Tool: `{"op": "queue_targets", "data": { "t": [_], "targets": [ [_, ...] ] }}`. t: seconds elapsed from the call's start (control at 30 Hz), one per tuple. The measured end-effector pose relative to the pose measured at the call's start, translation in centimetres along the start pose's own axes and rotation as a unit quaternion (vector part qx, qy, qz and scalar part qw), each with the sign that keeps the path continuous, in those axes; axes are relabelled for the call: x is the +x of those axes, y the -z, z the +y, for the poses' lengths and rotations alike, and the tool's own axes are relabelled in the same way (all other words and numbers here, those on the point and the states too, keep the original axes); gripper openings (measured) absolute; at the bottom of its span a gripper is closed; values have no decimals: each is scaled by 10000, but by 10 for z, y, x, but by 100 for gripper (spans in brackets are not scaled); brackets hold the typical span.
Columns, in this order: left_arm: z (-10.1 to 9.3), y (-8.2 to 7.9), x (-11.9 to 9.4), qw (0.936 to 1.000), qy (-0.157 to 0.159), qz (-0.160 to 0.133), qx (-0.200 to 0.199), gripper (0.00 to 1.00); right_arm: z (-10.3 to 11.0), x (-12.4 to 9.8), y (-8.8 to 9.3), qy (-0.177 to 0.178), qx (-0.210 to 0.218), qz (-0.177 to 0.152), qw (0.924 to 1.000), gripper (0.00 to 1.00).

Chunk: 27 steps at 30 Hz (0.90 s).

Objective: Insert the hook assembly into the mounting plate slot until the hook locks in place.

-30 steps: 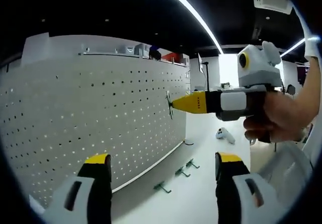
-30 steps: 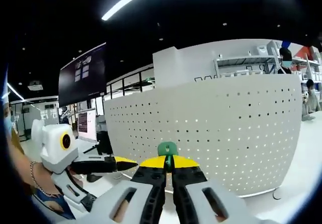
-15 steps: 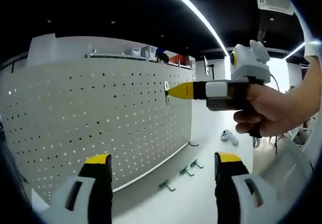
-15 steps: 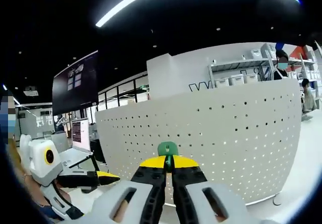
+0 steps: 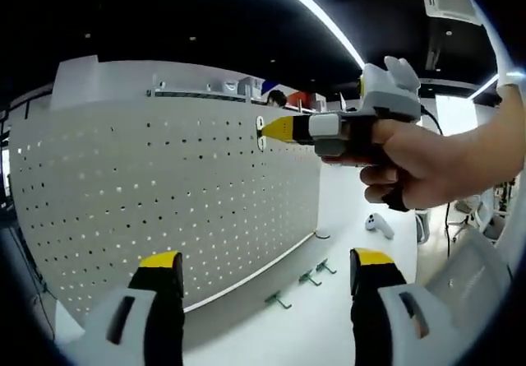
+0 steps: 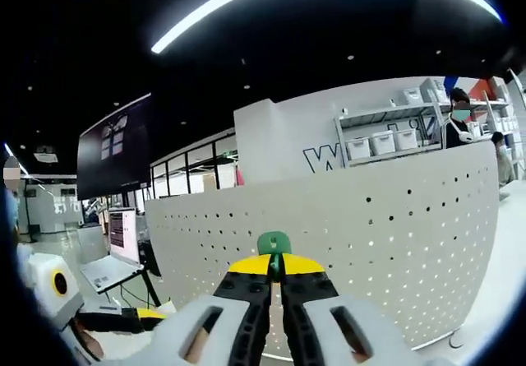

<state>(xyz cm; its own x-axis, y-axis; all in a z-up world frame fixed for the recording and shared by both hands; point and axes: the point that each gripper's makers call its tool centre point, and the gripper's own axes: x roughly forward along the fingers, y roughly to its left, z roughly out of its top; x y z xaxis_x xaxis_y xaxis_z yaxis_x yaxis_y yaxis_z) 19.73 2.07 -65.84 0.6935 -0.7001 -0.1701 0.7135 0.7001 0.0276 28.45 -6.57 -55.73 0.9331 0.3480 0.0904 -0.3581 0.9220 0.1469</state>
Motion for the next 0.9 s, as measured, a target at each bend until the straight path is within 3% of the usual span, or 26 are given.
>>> {"op": "queue_targets", "data": {
  "t": [0.9],
  "targets": [
    [4,9,-20,9999,-133,-1,-72,85,-13,50,-11,431,-45,-255,9987,1]
  ]
}}
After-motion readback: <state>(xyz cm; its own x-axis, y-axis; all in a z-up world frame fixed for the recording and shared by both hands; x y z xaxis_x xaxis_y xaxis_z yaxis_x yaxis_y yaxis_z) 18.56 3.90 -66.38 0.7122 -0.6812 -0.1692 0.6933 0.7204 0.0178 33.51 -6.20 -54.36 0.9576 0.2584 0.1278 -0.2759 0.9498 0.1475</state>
